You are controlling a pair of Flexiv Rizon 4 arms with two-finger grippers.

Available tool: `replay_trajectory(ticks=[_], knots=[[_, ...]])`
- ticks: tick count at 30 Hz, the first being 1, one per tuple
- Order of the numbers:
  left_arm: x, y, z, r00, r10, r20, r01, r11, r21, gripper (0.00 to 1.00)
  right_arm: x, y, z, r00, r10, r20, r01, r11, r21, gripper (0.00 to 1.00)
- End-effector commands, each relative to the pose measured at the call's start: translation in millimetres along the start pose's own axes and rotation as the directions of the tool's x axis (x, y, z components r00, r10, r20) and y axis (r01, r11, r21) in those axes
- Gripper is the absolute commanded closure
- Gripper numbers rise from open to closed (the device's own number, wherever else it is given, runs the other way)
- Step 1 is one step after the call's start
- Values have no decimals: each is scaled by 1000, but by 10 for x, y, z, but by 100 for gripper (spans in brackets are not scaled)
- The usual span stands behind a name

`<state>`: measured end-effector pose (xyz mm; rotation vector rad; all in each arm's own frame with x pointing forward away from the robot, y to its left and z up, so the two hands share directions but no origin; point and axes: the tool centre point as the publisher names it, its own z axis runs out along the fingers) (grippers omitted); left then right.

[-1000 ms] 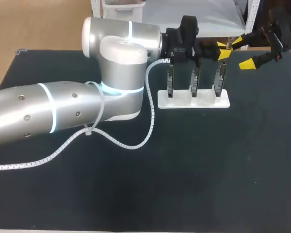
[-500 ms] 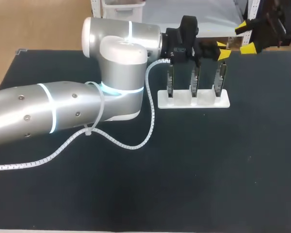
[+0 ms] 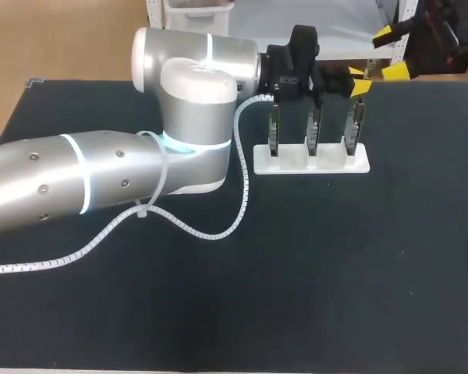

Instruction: Pick up the optical module with the left hand, and insert it into the network port with the right hand.

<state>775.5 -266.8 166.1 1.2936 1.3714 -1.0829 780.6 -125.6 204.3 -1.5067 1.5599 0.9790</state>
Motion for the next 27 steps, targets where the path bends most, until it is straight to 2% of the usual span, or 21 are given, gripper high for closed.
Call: replay_trajectory(ticks=[1,27], knots=[[-3,-10,-2,1000,0,-2,0,1000,-3,100,-8,-59,39,1000,3,-8,-3,1000,-19,0],[-3,-10,-2,1000,0,-2,0,1000,-3,100,4,37,134,999,15,-49,-17,999,-35,0]])
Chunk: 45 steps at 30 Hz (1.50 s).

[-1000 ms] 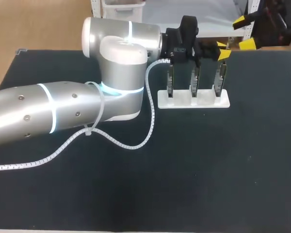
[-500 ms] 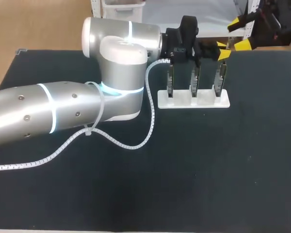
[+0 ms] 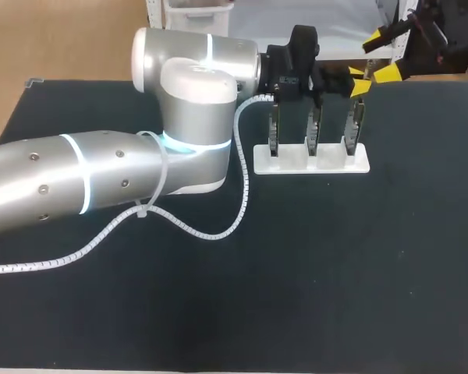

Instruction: Pick up the optical module with the left hand, and insert it into the network port with the right hand.

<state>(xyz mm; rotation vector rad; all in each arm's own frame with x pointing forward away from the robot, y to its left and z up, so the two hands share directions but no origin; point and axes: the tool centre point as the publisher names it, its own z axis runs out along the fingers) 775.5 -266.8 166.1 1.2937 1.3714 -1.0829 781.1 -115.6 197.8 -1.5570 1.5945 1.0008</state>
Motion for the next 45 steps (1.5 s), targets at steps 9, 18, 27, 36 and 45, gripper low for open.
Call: replay_trajectory(ticks=[9,18,27,36,45], knots=[[-3,-9,-2,1000,0,-2,0,1000,-3,100,-18,60,40,1000,0,-7,1,1000,10,100],[-3,-9,-2,1000,0,-2,0,1000,-3,100,-32,64,49,1000,-1,-7,1,1000,21,100],[-3,-9,-2,1000,0,-2,0,1000,-3,100,-31,69,56,1000,0,-3,0,1000,29,100],[-3,-9,-2,1000,0,-2,0,1000,-3,0,-35,57,58,1000,-2,-3,2,1000,26,100],[-14,-1,-130,997,40,-67,-41,999,-3,0,-34,25,40,1000,-7,-2,7,1000,26,100]])
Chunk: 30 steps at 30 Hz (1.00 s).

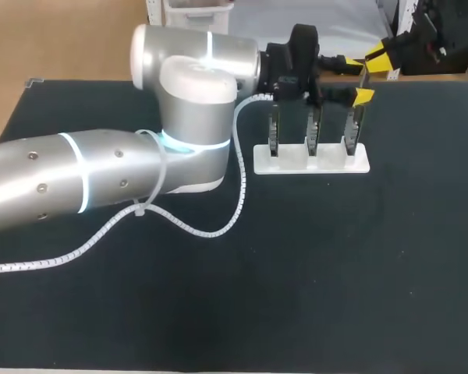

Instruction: Pick up the optical module with the left hand, and insert it into the network port with the right hand.

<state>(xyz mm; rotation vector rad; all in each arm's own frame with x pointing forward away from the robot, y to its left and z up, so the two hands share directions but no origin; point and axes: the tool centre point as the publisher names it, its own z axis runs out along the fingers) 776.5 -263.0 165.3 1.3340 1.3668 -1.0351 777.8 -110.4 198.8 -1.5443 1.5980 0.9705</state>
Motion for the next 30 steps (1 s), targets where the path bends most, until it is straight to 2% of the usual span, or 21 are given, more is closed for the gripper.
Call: replay_trajectory(ticks=[1,5,11,19,30], knots=[[-23,-11,-116,999,8,-51,-8,1000,1,0,1,-12,-4,1000,-1,2,1,1000,-1,100],[31,28,-156,990,21,-141,-24,1000,-18,0,9,-23,-10,1000,-1,4,1,1000,1,100],[121,76,-137,968,16,-249,-18,1000,-6,0,19,-35,-17,1000,-2,9,2,1000,6,100],[243,127,-72,939,-16,-343,21,1000,9,0,1,-43,-18,1000,-14,5,14,1000,12,100],[268,138,-54,909,-6,-418,13,1000,13,0,8,-72,-20,1000,-15,2,15,1000,16,100]])
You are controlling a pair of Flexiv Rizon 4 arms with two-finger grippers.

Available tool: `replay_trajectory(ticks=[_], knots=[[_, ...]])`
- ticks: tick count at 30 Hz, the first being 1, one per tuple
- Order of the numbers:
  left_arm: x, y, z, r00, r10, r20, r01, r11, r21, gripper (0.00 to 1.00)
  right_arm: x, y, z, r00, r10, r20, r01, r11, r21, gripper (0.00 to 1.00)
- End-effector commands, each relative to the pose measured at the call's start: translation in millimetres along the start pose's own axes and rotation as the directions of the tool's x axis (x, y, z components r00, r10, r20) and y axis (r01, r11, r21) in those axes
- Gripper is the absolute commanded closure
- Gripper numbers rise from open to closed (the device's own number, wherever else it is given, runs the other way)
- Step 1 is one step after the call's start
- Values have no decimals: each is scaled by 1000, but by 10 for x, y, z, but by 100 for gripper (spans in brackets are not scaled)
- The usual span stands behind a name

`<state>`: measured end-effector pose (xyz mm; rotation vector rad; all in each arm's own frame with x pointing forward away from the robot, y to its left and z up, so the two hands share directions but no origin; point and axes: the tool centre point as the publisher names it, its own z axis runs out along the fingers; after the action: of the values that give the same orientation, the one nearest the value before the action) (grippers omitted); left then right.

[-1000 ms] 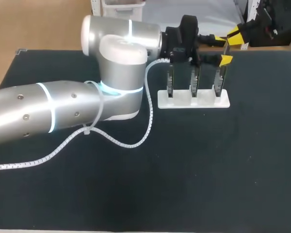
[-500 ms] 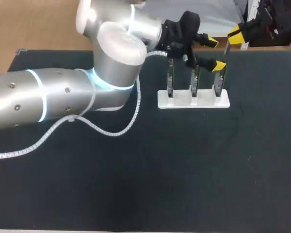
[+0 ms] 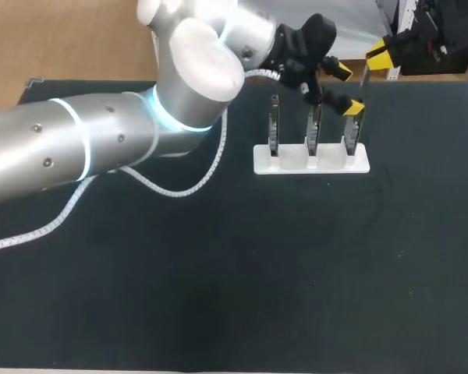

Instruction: Pick up the optical module with the left hand, and insert it into the network port with the right hand.

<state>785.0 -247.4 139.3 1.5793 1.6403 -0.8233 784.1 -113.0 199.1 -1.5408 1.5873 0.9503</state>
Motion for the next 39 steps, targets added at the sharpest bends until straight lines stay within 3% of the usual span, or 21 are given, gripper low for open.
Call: replay_trajectory(ticks=[1,20,39], knots=[[-26,57,27,997,-1,-77,2,1000,11,0,3,-13,5,1000,-1,-1,1,1000,0,100],[203,-29,-21,989,-26,-143,29,999,17,0,11,-24,24,1000,3,-1,-3,1000,-8,100],[274,-83,24,984,-34,-174,42,998,44,0,5,13,35,1000,2,-4,-2,1000,-7,100]])
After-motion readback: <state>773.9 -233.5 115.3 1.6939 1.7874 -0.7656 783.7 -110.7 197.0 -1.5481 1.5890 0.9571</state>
